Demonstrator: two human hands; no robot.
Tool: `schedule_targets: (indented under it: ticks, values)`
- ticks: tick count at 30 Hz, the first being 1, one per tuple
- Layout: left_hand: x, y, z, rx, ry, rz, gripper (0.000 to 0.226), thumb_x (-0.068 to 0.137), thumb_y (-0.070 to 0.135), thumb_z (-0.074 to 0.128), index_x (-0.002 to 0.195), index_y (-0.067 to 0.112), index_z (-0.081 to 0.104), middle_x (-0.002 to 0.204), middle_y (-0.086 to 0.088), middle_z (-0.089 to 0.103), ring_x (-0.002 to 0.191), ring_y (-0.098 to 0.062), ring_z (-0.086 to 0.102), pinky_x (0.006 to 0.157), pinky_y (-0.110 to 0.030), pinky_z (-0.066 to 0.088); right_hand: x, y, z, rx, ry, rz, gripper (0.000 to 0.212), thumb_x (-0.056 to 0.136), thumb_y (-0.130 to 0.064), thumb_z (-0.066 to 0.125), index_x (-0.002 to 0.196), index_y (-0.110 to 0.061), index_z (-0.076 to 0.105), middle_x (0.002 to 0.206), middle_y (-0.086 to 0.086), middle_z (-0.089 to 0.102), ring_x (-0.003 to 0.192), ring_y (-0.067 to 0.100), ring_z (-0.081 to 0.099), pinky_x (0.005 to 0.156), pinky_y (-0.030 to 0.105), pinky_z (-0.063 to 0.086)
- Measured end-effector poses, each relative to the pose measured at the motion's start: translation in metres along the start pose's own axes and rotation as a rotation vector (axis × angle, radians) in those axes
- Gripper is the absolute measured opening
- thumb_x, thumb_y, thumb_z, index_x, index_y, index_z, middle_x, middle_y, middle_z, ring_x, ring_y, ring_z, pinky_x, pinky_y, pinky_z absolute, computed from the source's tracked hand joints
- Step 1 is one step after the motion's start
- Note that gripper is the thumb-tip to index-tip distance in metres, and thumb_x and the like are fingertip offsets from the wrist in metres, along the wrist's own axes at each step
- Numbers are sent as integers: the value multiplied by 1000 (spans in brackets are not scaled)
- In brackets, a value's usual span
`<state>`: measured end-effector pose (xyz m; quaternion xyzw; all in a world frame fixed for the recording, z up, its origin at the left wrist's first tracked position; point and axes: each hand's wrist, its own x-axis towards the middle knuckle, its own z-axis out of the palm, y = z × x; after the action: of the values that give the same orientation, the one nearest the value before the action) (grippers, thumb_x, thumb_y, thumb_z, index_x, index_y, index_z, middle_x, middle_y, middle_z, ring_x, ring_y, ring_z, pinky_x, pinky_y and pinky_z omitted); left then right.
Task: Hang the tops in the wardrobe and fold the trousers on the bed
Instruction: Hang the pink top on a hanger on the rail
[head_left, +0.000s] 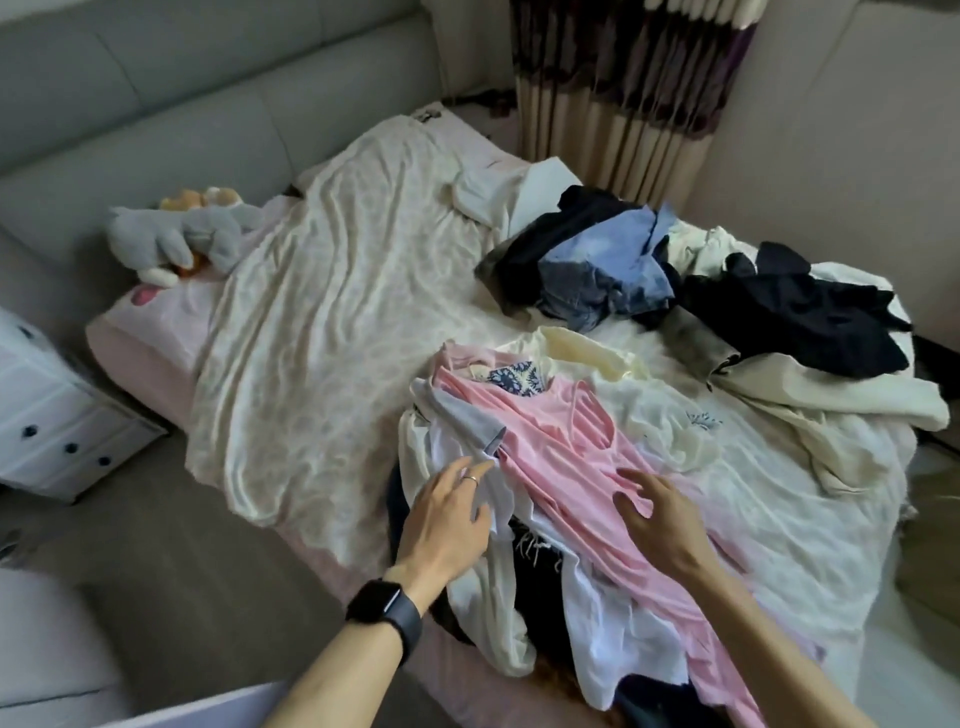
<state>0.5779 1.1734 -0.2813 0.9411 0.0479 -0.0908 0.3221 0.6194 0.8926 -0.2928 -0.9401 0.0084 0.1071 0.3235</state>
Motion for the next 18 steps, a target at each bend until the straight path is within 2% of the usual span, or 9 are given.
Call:
schedule_targets:
  ticks: [6,10,12,15,16,18]
  values:
    - [116,0,22,79,-42,-118,56,97,30,58,150,26,43,160,3,26,146,-22,32,118,-40,31,123,35,12,70,-101,122,39,97,-31,62,133,-16,60,131,8,66,111,25,66,96,43,53]
    - [196,-22,40,101,9,-243,58,94,33,60,149,25,43,162,-1,17,149,-26,24,115,-43,35,197,50,44,80,-152,160,44,98,-29,61,138,-11,54,137,11,62,117,28,62,96,37,48]
    - [223,-34,43,226,64,-255,60,93,33,57,151,29,41,164,-3,15,149,-28,22,116,-45,34,223,54,60,0,-181,119,51,98,-30,60,145,-13,49,145,9,57,123,30,59,98,37,46]
    - [251,-51,42,473,78,-231,61,93,34,53,152,36,37,166,-5,12,146,-30,27,118,-45,28,251,57,87,-145,-272,-16,65,95,-44,61,152,-20,40,158,7,40,143,31,40,114,43,37]
    - [258,-56,42,532,53,-246,58,94,36,54,150,36,40,166,-5,13,146,-30,27,118,-45,26,258,58,98,-190,-313,-45,69,93,-50,61,153,-23,38,156,7,43,144,31,39,115,44,37]
    - [265,-63,40,614,3,-288,45,96,39,55,140,33,50,161,-5,23,142,-29,32,114,-45,29,262,55,115,-260,-388,-74,61,93,-56,56,148,-32,44,138,4,61,125,28,57,102,41,49]
